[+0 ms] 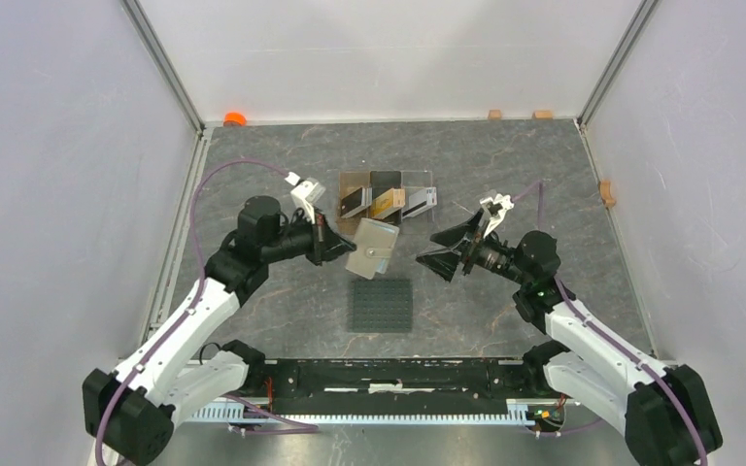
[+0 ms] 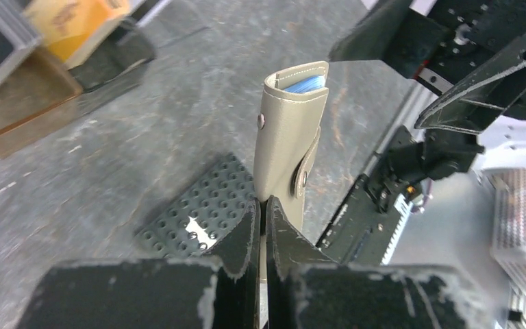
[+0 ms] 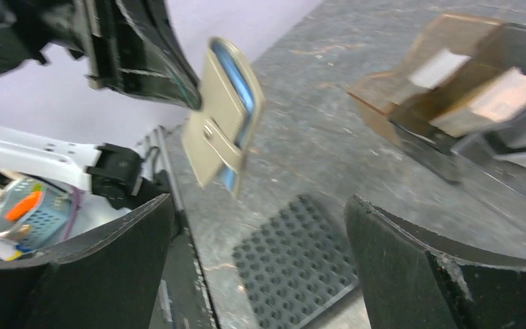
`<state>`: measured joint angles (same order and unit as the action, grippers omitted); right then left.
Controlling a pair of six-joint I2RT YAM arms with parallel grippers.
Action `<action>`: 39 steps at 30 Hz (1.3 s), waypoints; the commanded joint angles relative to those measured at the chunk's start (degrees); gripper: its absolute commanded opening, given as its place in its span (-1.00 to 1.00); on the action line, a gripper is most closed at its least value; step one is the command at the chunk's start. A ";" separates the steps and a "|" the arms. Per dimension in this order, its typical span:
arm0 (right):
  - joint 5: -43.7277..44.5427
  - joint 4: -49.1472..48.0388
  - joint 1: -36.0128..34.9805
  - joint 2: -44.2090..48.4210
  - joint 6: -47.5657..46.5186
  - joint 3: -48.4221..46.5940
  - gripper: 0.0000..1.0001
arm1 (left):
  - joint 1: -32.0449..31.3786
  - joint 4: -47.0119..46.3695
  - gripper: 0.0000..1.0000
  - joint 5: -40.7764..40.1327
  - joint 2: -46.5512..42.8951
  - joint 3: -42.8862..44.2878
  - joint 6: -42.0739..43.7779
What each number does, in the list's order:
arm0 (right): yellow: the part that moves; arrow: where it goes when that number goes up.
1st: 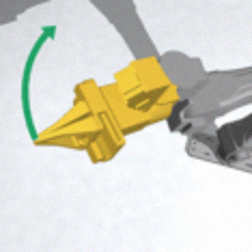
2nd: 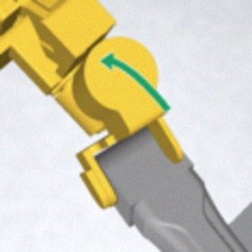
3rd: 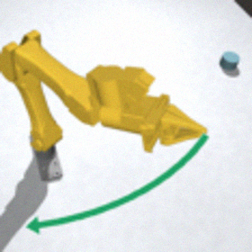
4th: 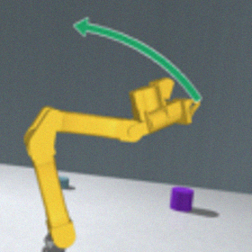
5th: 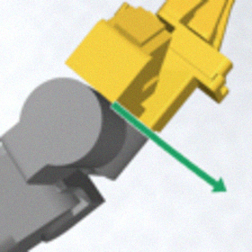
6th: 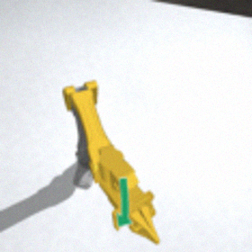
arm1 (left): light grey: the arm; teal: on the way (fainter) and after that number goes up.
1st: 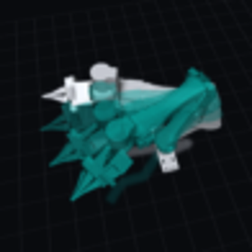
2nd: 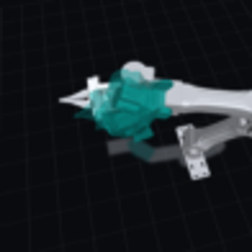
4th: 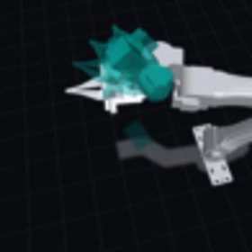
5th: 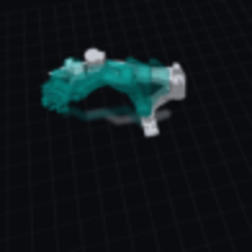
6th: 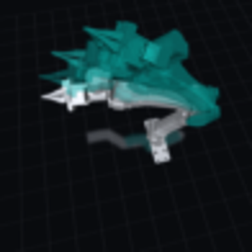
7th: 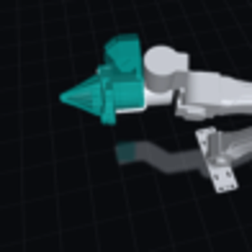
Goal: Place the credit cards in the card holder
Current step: Pick up the card holder from the center of the board.
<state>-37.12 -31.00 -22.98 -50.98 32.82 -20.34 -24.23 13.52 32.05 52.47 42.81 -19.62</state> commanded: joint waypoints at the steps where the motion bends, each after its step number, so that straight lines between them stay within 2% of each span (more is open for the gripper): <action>1: -2.27 -14.08 -3.16 -2.26 9.49 -2.46 0.97 | -4.14 -8.59 -0.96 4.31 3.30 3.43 -2.02; 4: -0.61 -15.50 -5.64 -3.36 10.09 -3.29 0.98 | -6.77 -11.57 -0.96 4.81 4.76 3.26 -2.98; 11: 1.80 -15.53 -9.04 -5.51 8.96 -4.36 0.67 | -9.21 -14.84 -0.96 6.70 4.94 2.32 -4.11; 14: 2.17 -15.60 -9.72 -6.47 8.71 -4.82 0.32 | -9.72 -15.75 -0.96 7.35 4.75 1.79 -4.37; 15: 2.23 -15.73 -9.80 -6.78 8.71 -4.93 0.14 | -9.79 -15.96 -0.96 7.76 4.83 1.70 -4.45; 16: 2.29 -15.76 -9.93 -6.93 8.75 -4.97 -0.14 | -9.83 -16.14 -0.92 8.33 4.97 1.67 -4.63; 17: 2.55 -15.76 -9.91 -6.99 8.75 -4.97 -0.37 | -9.81 -16.15 -0.73 8.81 5.09 1.74 -4.72; 18: 2.66 -15.82 -9.89 -6.84 8.62 -4.93 -0.60 | -9.81 -15.96 -0.39 9.23 5.25 1.95 -4.73; 19: 2.67 -15.84 -9.89 -6.58 8.25 -4.84 -0.75 | -9.70 -15.09 0.01 9.19 5.28 2.51 -4.37; 21: 2.42 -15.57 -9.89 -5.73 7.47 -4.67 -1.00 | -9.47 -13.79 0.46 7.70 4.65 3.38 -2.81; 22: 1.96 -15.49 -9.89 -5.34 7.08 -4.56 -1.00 | -9.37 -12.32 0.62 7.07 4.03 3.51 -2.48; 24: 0.38 -15.77 -9.90 -4.72 6.45 -4.37 -1.00 | -9.17 -12.12 0.80 6.80 3.24 3.34 -2.09; 26: -2.26 -17.20 -9.93 -4.45 6.56 -4.19 -1.00 | -9.17 -12.69 0.87 8.13 3.53 3.22 -2.35; 30: -7.51 -22.70 -10.13 -4.36 9.18 -3.40 -1.00 | -9.17 -15.80 0.89 14.62 6.62 3.48 -5.48; 34: -9.79 -23.49 -10.80 -5.07 9.81 -3.72 -1.00 | -9.26 -20.11 0.71 19.23 9.37 3.07 -9.57; 37: -10.83 -23.19 -11.37 -6.11 9.34 -4.09 -1.00 | -9.26 -22.10 0.35 20.08 9.65 2.44 -11.08; 38: -10.99 -23.04 -11.46 -6.46 9.10 -4.14 -1.00 | -9.26 -23.24 0.18 20.43 9.61 2.08 -11.97; 39: -11.10 -22.52 -11.48 -6.86 8.75 -4.25 -0.99 | -9.20 -24.31 -0.09 20.54 9.55 1.79 -12.52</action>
<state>-45.04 -50.15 -33.67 -56.88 41.82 -22.72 -33.61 -3.60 49.06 62.35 44.29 -27.81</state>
